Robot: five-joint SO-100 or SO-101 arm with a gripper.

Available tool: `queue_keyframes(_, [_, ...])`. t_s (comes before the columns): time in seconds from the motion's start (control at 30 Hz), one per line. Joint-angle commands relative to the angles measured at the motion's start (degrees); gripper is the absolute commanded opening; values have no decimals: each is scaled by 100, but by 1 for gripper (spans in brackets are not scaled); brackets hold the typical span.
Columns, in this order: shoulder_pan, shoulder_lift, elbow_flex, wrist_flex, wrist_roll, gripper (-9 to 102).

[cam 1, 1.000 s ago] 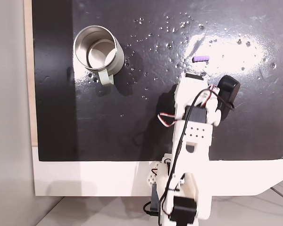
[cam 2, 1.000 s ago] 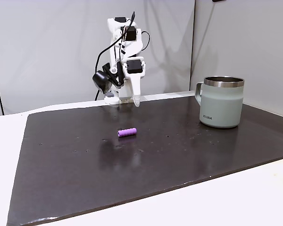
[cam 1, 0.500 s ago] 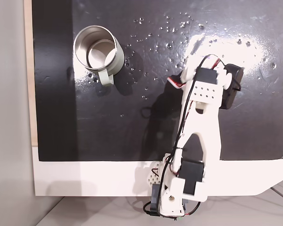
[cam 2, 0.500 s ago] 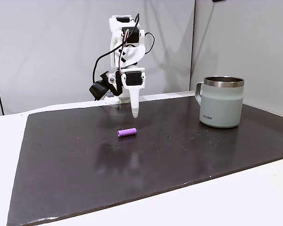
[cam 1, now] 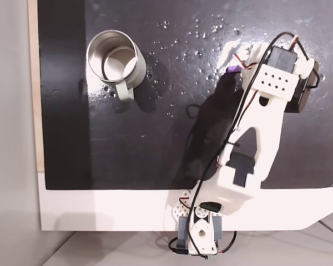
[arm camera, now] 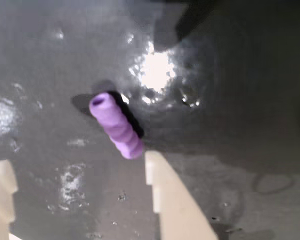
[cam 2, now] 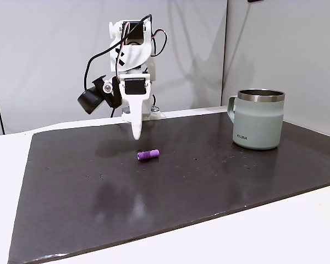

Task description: Grasp a pengrip and put it in the cup.

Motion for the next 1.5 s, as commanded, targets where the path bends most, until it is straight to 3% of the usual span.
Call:
queue_keyframes(0.0, [-44,-360,-949,272,-44,27])
queue_keyframes(0.43, [-475,-1169,-1292,475,-334,20])
queue_keyframes(0.6, [-369,-1811,-2197,1055,-448,18])
queue_keyframes(0.83, [-202,-2848,-3762,1775,-729,1])
queue_keyframes(0.93, [-132,-2830,-3902,1793,-844,0])
queue_keyframes(1.17, [-132,-1802,-3463,1819,-1362,0])
queue_keyframes(1.47, [-791,1257,-1283,1819,-2259,0])
